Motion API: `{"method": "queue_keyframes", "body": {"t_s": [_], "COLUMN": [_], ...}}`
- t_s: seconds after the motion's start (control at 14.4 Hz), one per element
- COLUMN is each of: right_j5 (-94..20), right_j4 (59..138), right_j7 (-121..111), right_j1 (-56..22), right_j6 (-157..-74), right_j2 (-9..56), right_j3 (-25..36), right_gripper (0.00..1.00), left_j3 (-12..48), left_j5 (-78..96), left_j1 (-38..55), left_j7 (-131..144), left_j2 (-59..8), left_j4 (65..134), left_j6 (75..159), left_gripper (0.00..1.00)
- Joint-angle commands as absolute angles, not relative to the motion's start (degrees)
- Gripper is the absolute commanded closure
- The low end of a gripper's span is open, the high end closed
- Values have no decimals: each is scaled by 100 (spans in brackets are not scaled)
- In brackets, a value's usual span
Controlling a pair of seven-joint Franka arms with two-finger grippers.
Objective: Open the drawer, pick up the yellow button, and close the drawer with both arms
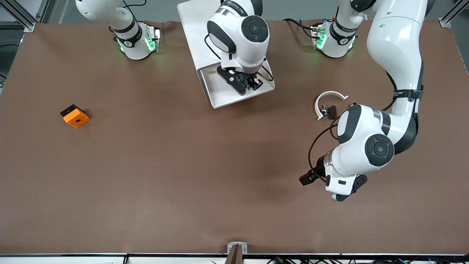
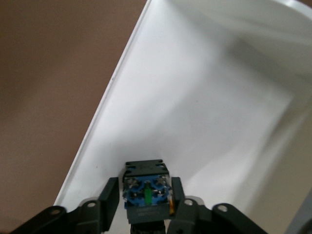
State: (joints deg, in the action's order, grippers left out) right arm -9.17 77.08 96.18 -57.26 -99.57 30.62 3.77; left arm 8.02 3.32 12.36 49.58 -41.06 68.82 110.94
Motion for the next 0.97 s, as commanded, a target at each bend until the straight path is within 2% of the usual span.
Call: {"method": "queue_keyframes", "body": {"t_s": [0.0,0.35,0.7,0.9], "right_j5": [-1011,-1020,-1274,-1196], "right_j4": [7699,7603,7163,7224], "right_j7": [9668,9598,8266,6711], "right_j1": [-5757,-5634,-4617,-3808], "right_j6": [-9958,-9897,-9536,-9545], "right_j2": [3015,2962,2725,2593], "right_j3": [387,413,395,457], "right_gripper": [100,100,100,100], "left_j3": [826,870,879,879], "left_j5": [28,-149,-149,-149], "left_j1": [1266,1344,1678,1906], "left_j7": [4913,4922,4948,4966], "left_j2": [-3999,-3885,-3648,-3297], "left_j4": [7014,7084,7347,7908], "left_j6": [11171,11180,11223,11372], "left_gripper": [0,0,0,0]}}
